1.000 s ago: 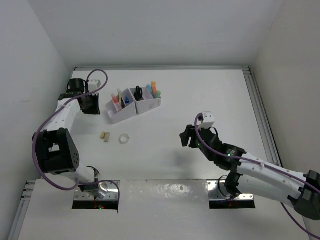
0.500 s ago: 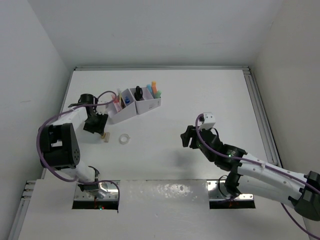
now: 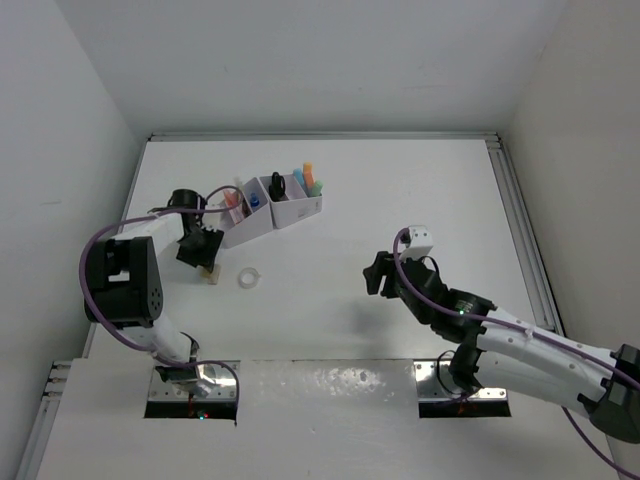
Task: Sort the stationery into containers
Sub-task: Pick up the stationery from the center of the board.
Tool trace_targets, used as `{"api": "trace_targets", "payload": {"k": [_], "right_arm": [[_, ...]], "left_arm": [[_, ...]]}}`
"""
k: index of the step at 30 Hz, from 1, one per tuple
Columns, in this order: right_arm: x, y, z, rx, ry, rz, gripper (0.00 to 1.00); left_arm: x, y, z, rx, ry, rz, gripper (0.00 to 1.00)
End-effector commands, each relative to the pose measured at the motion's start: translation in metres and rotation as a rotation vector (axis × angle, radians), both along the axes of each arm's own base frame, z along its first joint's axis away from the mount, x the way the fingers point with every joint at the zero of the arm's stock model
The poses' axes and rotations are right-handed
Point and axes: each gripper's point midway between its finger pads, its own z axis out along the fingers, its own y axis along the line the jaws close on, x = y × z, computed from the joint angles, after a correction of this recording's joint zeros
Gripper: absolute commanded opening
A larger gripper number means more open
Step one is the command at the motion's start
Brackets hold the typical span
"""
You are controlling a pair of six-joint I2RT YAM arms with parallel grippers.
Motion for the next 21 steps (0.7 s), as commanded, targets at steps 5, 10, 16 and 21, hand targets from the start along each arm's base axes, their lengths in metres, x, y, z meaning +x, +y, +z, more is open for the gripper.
{"api": "trace_targets", "payload": {"k": [5,10,16,21], "right_arm": [[0.003,-0.004,0.007,0.015,-0.024,-0.031,0.64],[0.003,-0.004,0.008,0.013,-0.025,-0.03,0.63],[0.003,-0.008,0.012,0.008,-0.031,-0.038,0.63],[0.003,-0.009,0.013,0.011,-0.036,-0.044,0.63]], "left_arm": [[0.002,-0.003,-0.005,0.016,-0.014,-0.014,0.38],[0.003,0.008,-0.016,0.076,0.008,-0.013,0.34],[-0.004,0.014,-0.03,0.106,0.058,-0.004,0.28],[0.002,0.013,-0.028,0.096,0.041,-0.006,0.04]]}}
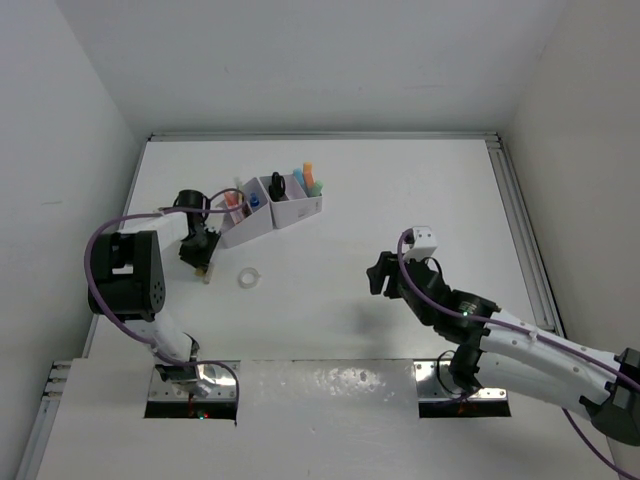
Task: Sort the stationery into containers
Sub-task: Pick up the stationery from the center of the board, then place the stationery in the storage box.
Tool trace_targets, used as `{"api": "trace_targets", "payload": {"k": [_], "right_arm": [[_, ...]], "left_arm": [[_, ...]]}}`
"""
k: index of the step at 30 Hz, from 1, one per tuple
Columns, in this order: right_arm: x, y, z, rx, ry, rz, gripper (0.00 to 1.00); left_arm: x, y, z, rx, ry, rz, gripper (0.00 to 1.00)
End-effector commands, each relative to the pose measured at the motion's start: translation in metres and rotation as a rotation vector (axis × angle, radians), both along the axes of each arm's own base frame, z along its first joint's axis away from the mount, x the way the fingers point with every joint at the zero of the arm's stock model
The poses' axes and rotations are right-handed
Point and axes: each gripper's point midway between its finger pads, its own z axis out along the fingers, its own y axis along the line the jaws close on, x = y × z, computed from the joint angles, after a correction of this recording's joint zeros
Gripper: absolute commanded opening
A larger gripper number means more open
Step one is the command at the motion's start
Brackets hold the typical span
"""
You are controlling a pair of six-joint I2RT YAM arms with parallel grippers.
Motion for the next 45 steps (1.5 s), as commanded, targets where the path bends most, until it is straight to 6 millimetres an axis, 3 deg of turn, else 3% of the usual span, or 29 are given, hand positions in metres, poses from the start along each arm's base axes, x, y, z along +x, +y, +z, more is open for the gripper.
{"api": "trace_targets", "payload": {"k": [1,4,7,8,10,11,12,15,19,23,32,35,39,42,45], "right_arm": [[0.004,-0.002,0.012,0.021,-0.03,-0.024,0.63],[0.004,-0.002,0.012,0.016,-0.027,-0.024,0.63],[0.003,-0.003,0.012,0.018,-0.027,-0.025,0.63],[0.003,-0.004,0.012,0.02,-0.028,-0.029,0.63],[0.003,-0.004,0.011,0.025,-0.031,-0.032,0.63],[0.003,-0.003,0.01,0.024,-0.03,-0.029,0.63],[0.004,-0.003,0.011,0.029,-0.032,-0.029,0.63],[0.004,-0.003,0.012,0.026,-0.033,-0.031,0.63],[0.004,-0.005,0.014,0.016,-0.034,-0.031,0.63],[0.002,-0.01,0.016,0.012,-0.037,-0.043,0.63],[0.002,-0.016,0.018,0.013,-0.046,-0.064,0.63],[0.002,-0.016,0.02,0.007,-0.045,-0.062,0.63],[0.003,-0.018,0.021,-0.002,-0.049,-0.067,0.64],[0.003,-0.017,0.022,0.0,-0.054,-0.066,0.64],[0.003,-0.016,0.023,-0.001,-0.053,-0.061,0.64]], "left_arm": [[-0.002,0.003,-0.016,0.012,0.021,0.004,0.0],[0.009,0.004,0.002,-0.017,-0.033,0.032,0.0],[0.035,0.008,0.047,-0.071,-0.177,0.104,0.0],[0.052,0.004,0.078,-0.111,-0.279,0.117,0.0],[0.067,-0.002,0.108,-0.197,-0.382,0.181,0.0],[0.075,-0.008,0.131,-0.248,-0.447,0.186,0.0],[0.081,-0.028,0.143,-0.369,-0.47,0.157,0.0],[0.093,-0.064,0.162,-0.598,-0.496,0.177,0.0],[0.122,-0.078,0.155,-0.597,-0.539,0.214,0.0],[0.139,-0.065,0.146,-0.537,-0.563,0.304,0.0],[0.137,-0.065,0.12,-0.504,-0.52,0.33,0.0],[0.134,-0.062,0.111,-0.481,-0.503,0.331,0.08],[0.132,-0.059,0.103,-0.455,-0.474,0.327,0.31],[0.132,-0.058,0.105,-0.445,-0.469,0.318,0.38],[0.137,-0.058,0.124,-0.431,-0.503,0.289,0.47]]}}
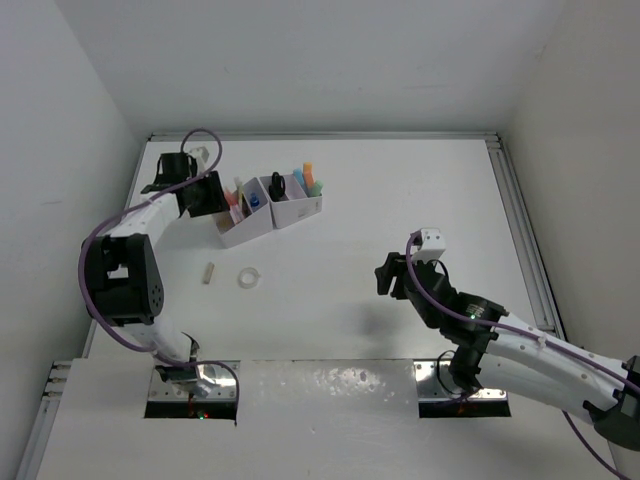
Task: Sort the stationery into containers
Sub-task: Place the stationery in the storage box, then pick up the stationery from the center of the board.
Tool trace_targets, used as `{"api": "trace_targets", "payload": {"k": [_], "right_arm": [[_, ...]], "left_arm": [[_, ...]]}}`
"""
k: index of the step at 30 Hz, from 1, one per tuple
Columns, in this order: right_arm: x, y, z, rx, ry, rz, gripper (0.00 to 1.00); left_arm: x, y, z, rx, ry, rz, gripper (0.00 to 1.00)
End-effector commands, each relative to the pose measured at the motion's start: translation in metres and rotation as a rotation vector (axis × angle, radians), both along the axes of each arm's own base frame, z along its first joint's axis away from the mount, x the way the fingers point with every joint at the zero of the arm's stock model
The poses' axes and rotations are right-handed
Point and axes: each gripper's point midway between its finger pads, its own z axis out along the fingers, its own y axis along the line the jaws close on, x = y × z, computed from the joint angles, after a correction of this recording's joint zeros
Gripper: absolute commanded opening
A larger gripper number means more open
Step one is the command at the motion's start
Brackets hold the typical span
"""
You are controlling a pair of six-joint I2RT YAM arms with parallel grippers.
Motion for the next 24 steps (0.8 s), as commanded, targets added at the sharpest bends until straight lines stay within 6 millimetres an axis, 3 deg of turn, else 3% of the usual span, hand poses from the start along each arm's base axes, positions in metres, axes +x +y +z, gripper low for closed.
{"api": "trace_targets", "payload": {"k": [1,4,7,9,11,12,15,17,24], "right_arm": [[0.005,0.003,0.02,0.027,-0.036,-0.01,0.64],[0.005,0.002,0.02,0.024,-0.035,-0.01,0.64],[0.005,0.002,0.022,0.023,-0.034,-0.009,0.64],[0.003,0.002,0.02,0.018,-0.023,-0.008,0.64],[0.0,0.002,0.015,0.023,-0.008,-0.003,0.64],[0.0,0.002,0.013,0.023,-0.005,-0.001,0.64],[-0.001,0.005,0.008,0.035,0.002,0.006,0.64],[0.0,0.008,0.007,0.043,-0.001,0.012,0.64],[-0.001,0.011,0.009,0.042,0.007,0.02,0.64]], "left_arm": [[0.017,0.001,0.04,0.056,-0.103,-0.021,0.49],[0.016,0.005,0.07,0.11,-0.161,-0.033,0.48],[-0.009,0.011,0.078,0.193,-0.131,-0.103,0.34],[-0.047,0.013,0.054,0.248,0.012,-0.229,0.26],[-0.087,0.018,0.026,0.304,0.167,-0.355,0.28],[-0.11,0.02,0.007,0.313,0.243,-0.39,0.36],[-0.155,0.024,-0.025,0.336,0.37,-0.473,0.51],[-0.164,0.028,-0.038,0.37,0.395,-0.483,0.59],[-0.16,0.021,-0.063,0.461,0.404,-0.533,0.59]]}}
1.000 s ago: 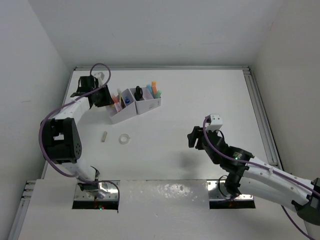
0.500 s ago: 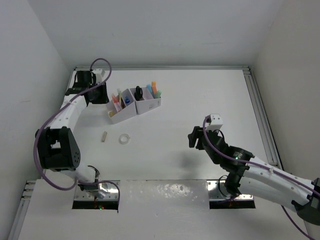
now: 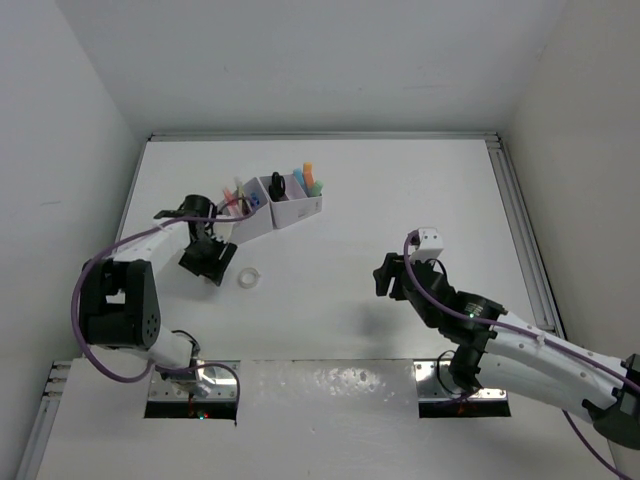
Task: Sort the stationery into containers
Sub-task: Pick up the stationery from the center of the board, then place the stationery in the storage box.
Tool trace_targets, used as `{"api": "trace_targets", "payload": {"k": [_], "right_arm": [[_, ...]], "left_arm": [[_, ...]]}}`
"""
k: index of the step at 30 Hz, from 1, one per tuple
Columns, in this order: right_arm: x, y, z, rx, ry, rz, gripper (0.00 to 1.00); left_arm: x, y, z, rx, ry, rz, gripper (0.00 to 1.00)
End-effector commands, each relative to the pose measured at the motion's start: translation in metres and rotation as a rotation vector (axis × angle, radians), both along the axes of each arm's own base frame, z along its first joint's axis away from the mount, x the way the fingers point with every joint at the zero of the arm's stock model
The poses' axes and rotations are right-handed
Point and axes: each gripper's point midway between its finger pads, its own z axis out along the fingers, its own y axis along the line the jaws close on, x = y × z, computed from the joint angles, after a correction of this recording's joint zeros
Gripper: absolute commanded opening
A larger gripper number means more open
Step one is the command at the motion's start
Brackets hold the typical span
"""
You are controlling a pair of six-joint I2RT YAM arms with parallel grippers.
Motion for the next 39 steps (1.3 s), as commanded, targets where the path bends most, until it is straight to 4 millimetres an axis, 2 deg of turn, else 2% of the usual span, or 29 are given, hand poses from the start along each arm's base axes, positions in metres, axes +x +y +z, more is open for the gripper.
{"api": "trace_targets", "payload": {"k": [1,2,7,13,16,17,18,21,22,24,25,27,28,30,33,35,39], "right_arm": [[0.002,0.007,0.01,0.043,-0.015,0.001,0.64],[0.001,0.006,0.01,0.052,-0.015,-0.004,0.64],[0.0,0.005,0.007,0.069,-0.017,-0.011,0.64],[0.0,0.003,0.009,0.062,-0.015,-0.013,0.64],[0.0,0.003,0.009,0.066,-0.016,-0.017,0.63],[0.0,0.002,0.007,0.063,-0.013,-0.018,0.63],[0.0,0.002,0.007,0.064,-0.011,-0.019,0.63],[0.0,0.003,0.008,0.062,-0.011,-0.015,0.64],[0.0,0.003,0.008,0.062,-0.013,-0.015,0.63],[-0.001,0.003,0.007,0.06,-0.007,-0.015,0.64],[-0.001,0.002,0.007,0.062,-0.007,-0.017,0.64],[0.0,0.002,0.005,0.064,-0.009,-0.019,0.63],[0.0,0.003,0.006,0.066,-0.01,-0.017,0.63],[0.0,0.003,0.007,0.064,-0.012,-0.015,0.63],[0.0,0.003,0.008,0.062,-0.015,-0.015,0.64],[0.0,0.002,0.009,0.063,-0.018,-0.019,0.63],[0.0,0.002,0.009,0.061,-0.015,-0.016,0.64]], "left_arm": [[0.024,-0.003,-0.006,0.069,-0.09,-0.075,0.59],[0.022,0.006,-0.012,0.125,-0.081,-0.065,0.57],[0.04,0.01,-0.02,0.151,-0.135,-0.018,0.47],[0.039,0.011,-0.031,0.156,-0.117,0.008,0.29],[0.036,0.011,-0.033,0.152,-0.12,0.01,0.14],[0.036,0.011,-0.031,0.15,-0.124,0.01,0.02],[0.037,0.01,-0.029,0.142,-0.132,0.016,0.0],[0.041,0.009,-0.012,0.098,-0.154,0.05,0.0],[0.053,0.01,0.008,0.074,-0.213,0.073,0.0],[0.065,0.011,0.03,-0.028,-0.258,0.159,0.0],[0.079,0.01,0.052,-0.07,-0.308,0.187,0.0],[0.092,0.005,0.072,-0.199,-0.35,0.275,0.0],[0.105,0.002,0.086,-0.241,-0.389,0.292,0.0],[0.123,-0.008,0.101,-0.364,-0.434,0.347,0.0],[0.145,-0.02,0.112,-0.471,-0.489,0.424,0.0],[0.155,-0.027,0.106,-0.481,-0.484,0.451,0.0],[0.17,-0.022,0.087,-0.438,-0.479,0.503,0.0]]}}
